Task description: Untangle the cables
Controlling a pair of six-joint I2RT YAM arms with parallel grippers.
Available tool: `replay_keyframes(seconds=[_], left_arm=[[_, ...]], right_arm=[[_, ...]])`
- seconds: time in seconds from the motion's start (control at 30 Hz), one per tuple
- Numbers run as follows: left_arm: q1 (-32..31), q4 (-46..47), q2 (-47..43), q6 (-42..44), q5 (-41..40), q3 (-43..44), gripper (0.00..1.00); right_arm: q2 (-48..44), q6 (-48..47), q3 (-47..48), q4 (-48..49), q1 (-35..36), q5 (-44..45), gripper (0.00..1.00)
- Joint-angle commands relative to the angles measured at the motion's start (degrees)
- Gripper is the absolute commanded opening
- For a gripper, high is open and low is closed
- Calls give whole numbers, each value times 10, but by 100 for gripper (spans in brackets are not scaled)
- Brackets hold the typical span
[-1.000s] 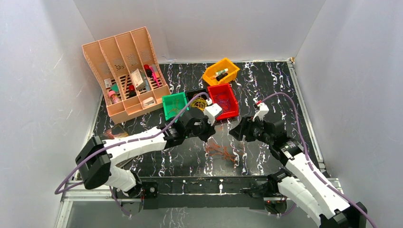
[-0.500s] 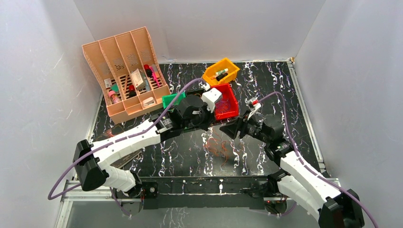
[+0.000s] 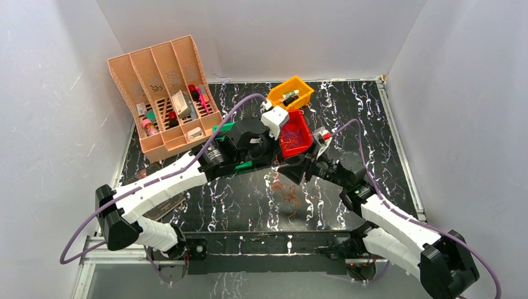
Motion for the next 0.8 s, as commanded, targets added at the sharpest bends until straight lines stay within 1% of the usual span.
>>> replay_keyframes(seconds=[0.0,0.17,0.23,0.4,0.47,0.57,0.77], left_arm=[[-1,-17,-17,1,-5,43,0],[-1,-18,-30,-1,11,70,0],[-1,-18,-37,2,12,83,0],[-1,-42,-37,23,4,138,1],[-1,-50,-38,28,0,158,1],[-1,-59,-45,35,-13,182,2],[-1,-77,-51,53,-38,239,5]], right_arm=[[17,-20,14,58,17,4,65],[59,-34,30,69,25,26,62],[82,-37,44,77,28,29,58],[132,-20,62,115,33,36,39],[150,-8,66,129,34,38,33],[175,6,70,139,40,43,30],[214,22,60,164,53,59,27]])
